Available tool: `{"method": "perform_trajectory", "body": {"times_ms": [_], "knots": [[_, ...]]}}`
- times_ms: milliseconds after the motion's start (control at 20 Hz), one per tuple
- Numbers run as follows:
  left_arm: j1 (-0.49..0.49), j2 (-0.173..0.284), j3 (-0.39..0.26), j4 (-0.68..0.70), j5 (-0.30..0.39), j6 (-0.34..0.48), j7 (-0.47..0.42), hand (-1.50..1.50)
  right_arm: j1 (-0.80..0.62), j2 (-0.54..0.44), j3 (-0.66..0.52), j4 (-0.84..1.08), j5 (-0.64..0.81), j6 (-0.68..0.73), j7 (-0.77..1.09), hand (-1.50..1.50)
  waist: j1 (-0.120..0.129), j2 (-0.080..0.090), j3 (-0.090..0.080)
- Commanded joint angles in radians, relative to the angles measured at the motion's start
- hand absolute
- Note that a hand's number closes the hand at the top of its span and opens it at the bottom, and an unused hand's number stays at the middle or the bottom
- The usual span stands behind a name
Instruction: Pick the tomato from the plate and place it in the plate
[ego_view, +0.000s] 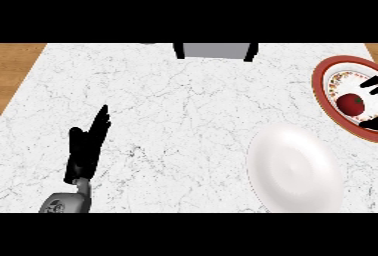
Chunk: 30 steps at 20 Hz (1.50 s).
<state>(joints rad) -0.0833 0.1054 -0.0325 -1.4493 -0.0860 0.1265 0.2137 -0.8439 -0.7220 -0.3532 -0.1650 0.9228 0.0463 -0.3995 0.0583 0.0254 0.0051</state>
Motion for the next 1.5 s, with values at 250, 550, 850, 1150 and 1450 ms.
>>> {"method": "perform_trajectory", "body": {"times_ms": [250, 550, 850, 1150, 1450], "knots": [[0.045, -0.002, 0.006, -0.02, 0.017, -0.01, -0.014, 0.0, -0.035, -0.029, -0.215, 0.017, -0.231, 0.145, -0.261, -1.5, -0.007, -0.007, 0.003], [0.016, -0.008, 0.003, -0.038, 0.009, 0.003, 0.025, 0.0, 0.005, -0.087, -0.366, 0.067, -0.389, 0.3, -0.301, -1.5, -0.018, -0.005, 0.002], [-0.012, 0.025, 0.02, -0.025, 0.025, -0.034, 0.05, 0.0, 0.058, -0.123, -0.371, 0.063, -0.403, 0.421, -0.32, -1.5, -0.003, 0.003, 0.003], [0.018, -0.026, -0.012, -0.014, -0.013, 0.016, 0.007, 0.0, 0.086, -0.084, -0.381, 0.032, -0.428, 0.452, -0.386, -1.5, -0.003, 0.002, 0.003], [0.043, 0.009, 0.019, -0.001, 0.016, -0.027, -0.041, 0.0, 0.128, -0.029, -0.352, 0.003, -0.411, 0.365, -0.401, -1.5, -0.002, -0.001, 0.002]]}}
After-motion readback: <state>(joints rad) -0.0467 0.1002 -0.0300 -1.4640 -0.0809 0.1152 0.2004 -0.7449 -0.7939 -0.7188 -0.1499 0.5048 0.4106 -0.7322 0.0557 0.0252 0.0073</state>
